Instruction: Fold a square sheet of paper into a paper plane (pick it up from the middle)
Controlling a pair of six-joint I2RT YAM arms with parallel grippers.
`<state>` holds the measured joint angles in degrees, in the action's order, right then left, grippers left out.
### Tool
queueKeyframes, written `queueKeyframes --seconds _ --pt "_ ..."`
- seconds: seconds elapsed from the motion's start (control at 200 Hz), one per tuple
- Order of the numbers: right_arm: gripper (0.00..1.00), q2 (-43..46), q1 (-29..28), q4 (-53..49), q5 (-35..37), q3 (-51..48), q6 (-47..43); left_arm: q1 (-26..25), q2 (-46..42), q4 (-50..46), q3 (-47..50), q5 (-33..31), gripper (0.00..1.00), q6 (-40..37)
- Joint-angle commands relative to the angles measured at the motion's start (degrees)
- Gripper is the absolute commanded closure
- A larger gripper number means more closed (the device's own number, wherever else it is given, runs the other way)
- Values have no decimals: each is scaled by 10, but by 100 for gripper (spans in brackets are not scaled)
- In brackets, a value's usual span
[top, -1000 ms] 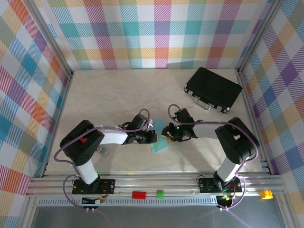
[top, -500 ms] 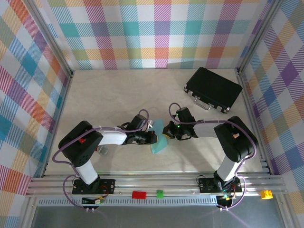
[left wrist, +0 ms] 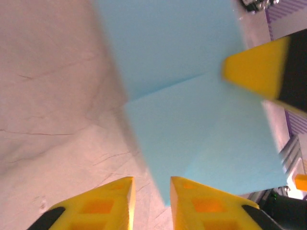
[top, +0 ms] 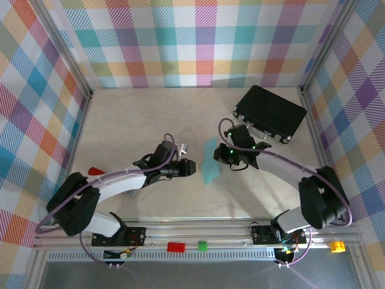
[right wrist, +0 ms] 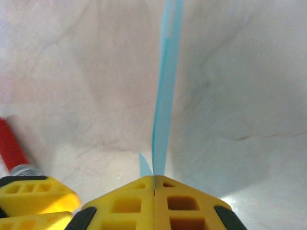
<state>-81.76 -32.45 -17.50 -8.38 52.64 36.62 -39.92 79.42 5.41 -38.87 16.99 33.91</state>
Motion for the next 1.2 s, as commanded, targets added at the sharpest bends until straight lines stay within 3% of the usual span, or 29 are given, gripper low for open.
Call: queueKeyframes --seconds 0.0,0.095,0.145,0.32,0.535,0.61,0.8,0.925,0.96,1.095,1.195 --pt "94 13 -58 -188 215 66 -132 19 -43 -35 20 -56 71 12" --pt "95 -27 -114 -286 391 122 -136 36 -80 -54 31 -84 68 21" --pt "94 -53 -126 -321 441 143 -127 46 -102 -76 37 -113 63 33" --pt "94 -129 -164 -360 535 193 -81 88 -192 -159 65 -197 56 72" --pt "93 -249 -238 -350 539 271 -47 131 -306 -277 82 -277 52 91" --pt "91 -295 -252 -351 495 309 -35 136 -337 -300 86 -294 51 93" --pt "81 -301 -250 -210 248 309 -17 138 -392 -323 92 -312 47 94" --pt "54 -271 -219 -91 63 270 0 139 -396 -311 93 -287 47 79" --pt "51 -263 -204 -62 16 256 8 140 -391 -300 94 -272 50 72" --pt "50 -205 -146 12 -59 174 47 140 -343 -257 93 -201 54 61" --pt "59 -161 -92 81 -108 90 75 140 -289 -185 95 -120 57 51"
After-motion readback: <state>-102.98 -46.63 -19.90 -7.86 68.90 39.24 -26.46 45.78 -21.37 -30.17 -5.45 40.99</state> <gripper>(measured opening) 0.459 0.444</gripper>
